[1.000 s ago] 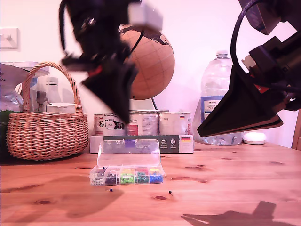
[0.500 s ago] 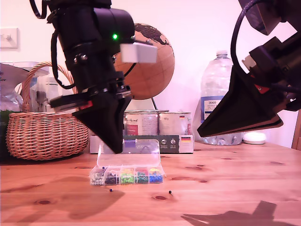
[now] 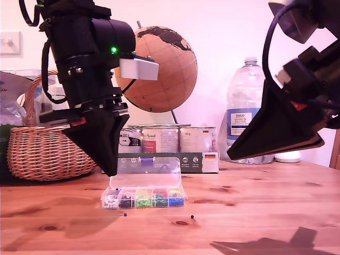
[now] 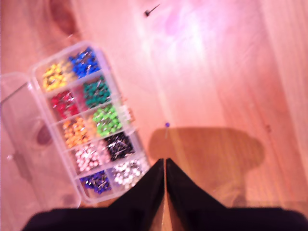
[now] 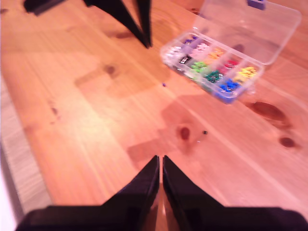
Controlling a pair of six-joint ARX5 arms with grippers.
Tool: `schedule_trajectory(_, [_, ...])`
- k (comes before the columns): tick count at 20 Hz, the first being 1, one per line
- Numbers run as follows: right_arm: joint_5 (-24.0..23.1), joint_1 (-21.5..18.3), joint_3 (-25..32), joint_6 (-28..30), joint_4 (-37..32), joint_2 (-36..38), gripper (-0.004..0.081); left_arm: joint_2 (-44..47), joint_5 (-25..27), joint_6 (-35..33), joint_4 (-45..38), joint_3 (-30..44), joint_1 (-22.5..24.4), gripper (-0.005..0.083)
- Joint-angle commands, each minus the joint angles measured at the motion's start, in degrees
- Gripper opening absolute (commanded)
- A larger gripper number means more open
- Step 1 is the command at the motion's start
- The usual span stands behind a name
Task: Sort the loose pins on the table into their correct compartments
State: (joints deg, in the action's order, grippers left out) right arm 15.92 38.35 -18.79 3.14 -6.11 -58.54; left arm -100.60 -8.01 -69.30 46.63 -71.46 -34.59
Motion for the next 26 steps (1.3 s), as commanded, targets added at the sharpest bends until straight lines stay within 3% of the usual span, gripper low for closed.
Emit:
schedule_trajectory(1, [-0.1,0.3,-0.8,0.3,-0.3,-0.5,-0.0012,-0.4,-0.6,0.2,0.7,1.3,0.7,-0.0019])
schedule_trajectory(7, [-1.0,0.3,-0.8,0.3,-0.5,-0.5,-0.0012,-0.7,-8.3,-0.2,-1.4,1.3,0.7,0.0030])
schedule_trajectory(14, [-1.2,0.3,-0.8,0.3,-0.5,-0.5,-0.0012,-2.1,-8.4,-0.2,-0.8,1.3,-0.8,0.0189])
schedule_trajectory(19, [-1.2,0.3,-0.8,0.3,-0.5,-0.5,-0.0012,-2.2,-7.2,-1.1,0.7,1.3,-1.5,0.0188])
schedule_trajectory(23, [-1.5,0.3,-0.8,0.3,-0.9,-0.5,-0.0012,-2.2,-10.6,-0.7,3.1,1.3,-1.9,0.0180])
schedule_trajectory(26, [-1.5,0.3,-0.8,0.4,-0.9,-0.5,-0.0012,-2.2,-9.8,-0.8,2.5,1.3,-1.9,0.0178])
